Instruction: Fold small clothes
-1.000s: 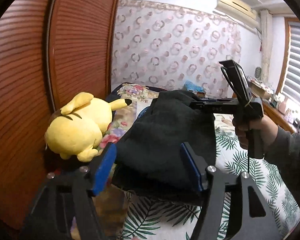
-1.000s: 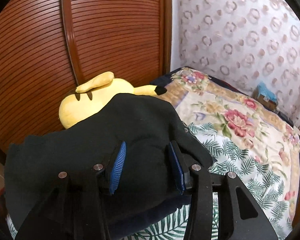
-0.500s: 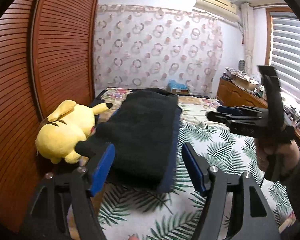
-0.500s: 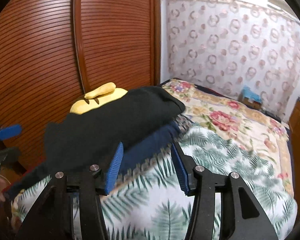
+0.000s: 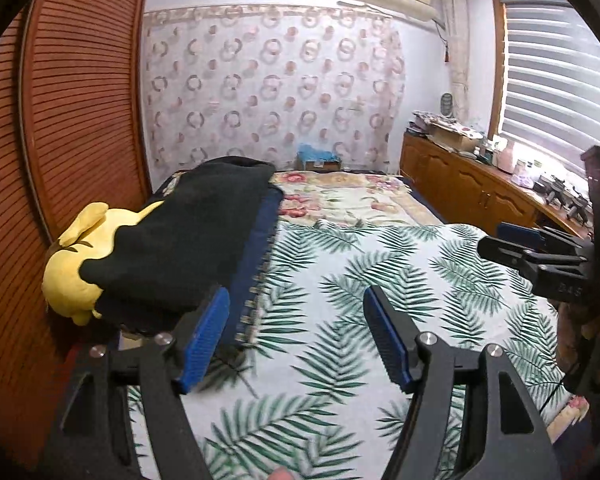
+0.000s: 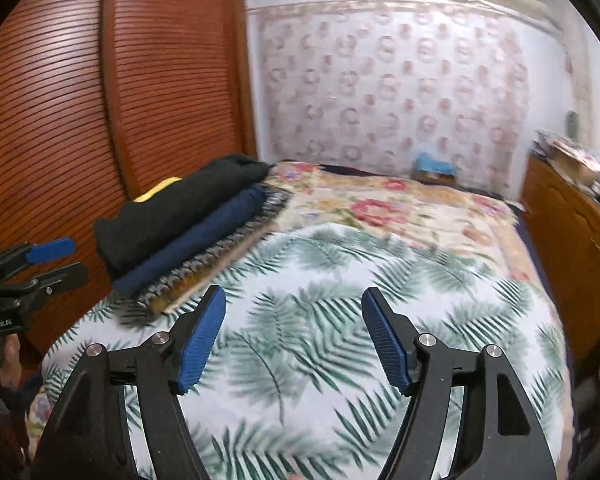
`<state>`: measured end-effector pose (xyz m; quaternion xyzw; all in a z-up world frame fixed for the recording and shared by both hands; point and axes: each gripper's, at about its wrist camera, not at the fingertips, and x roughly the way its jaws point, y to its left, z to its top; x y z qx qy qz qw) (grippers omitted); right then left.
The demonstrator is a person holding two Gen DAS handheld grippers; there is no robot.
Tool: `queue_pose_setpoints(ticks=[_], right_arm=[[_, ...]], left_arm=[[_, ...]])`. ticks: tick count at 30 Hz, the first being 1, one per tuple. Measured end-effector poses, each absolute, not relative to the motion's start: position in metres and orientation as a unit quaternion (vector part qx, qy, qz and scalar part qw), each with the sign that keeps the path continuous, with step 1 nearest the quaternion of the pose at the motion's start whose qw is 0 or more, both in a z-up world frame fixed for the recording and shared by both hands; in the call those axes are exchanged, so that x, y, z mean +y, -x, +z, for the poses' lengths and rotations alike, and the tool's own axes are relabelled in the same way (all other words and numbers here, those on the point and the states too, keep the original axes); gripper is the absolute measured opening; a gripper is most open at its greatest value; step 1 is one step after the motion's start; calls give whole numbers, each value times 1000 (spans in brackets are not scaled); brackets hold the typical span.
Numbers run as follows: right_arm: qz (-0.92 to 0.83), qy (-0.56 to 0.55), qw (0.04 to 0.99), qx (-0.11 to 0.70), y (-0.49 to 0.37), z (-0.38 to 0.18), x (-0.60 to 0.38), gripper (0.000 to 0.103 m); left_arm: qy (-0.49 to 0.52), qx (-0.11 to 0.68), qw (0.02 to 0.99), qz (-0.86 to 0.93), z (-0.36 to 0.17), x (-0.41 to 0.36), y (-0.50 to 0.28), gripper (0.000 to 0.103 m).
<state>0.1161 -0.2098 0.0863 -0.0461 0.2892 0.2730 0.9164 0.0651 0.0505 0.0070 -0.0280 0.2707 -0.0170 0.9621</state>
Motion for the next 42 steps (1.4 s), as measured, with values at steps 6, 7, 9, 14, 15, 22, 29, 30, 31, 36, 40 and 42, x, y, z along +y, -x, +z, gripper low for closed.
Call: queue_pose_setpoints(ticks=[6, 7, 9, 14, 15, 22, 29, 30, 31, 36, 40, 42], right_arm=[[219, 24, 938, 268, -77, 106, -256, 72], [213, 20, 941, 264, -73, 110, -261, 72], [201, 17, 946, 252, -61, 119, -273, 72], [182, 6, 955, 236, -48, 134, -290, 72], [179, 6, 956, 233, -45, 136, -291, 72], [168, 0, 959, 227, -43, 141, -299, 72], [166, -1, 959, 229, -44, 138, -298, 72], [167, -1, 959, 230, -44, 138, -299, 72], [166, -1, 959, 229, -44, 138, -298, 72], [164, 0, 960, 229, -43, 137, -297, 72], [165, -1, 960, 228, -42, 137, -299, 72], [165, 0, 959, 229, -43, 138, -298, 72]], left_arm=[[18, 263, 964, -28, 24, 19, -59, 69], [14, 259, 965, -28, 28, 14, -58, 69], [12, 253, 967, -27, 34, 7, -54, 69], [10, 243, 970, -31, 48, -8, -49, 69], [11, 242, 970, -33, 50, -9, -49, 69], [5, 230, 973, -33, 60, -18, -40, 69], [2, 226, 974, -28, 61, -20, -37, 70], [2, 226, 974, -28, 61, -20, -37, 70], [3, 226, 974, -28, 61, -20, -37, 70], [1, 224, 974, -25, 62, -21, -34, 70], [2, 222, 975, -23, 63, -21, -33, 70], [2, 222, 975, -21, 63, -20, -33, 70]])
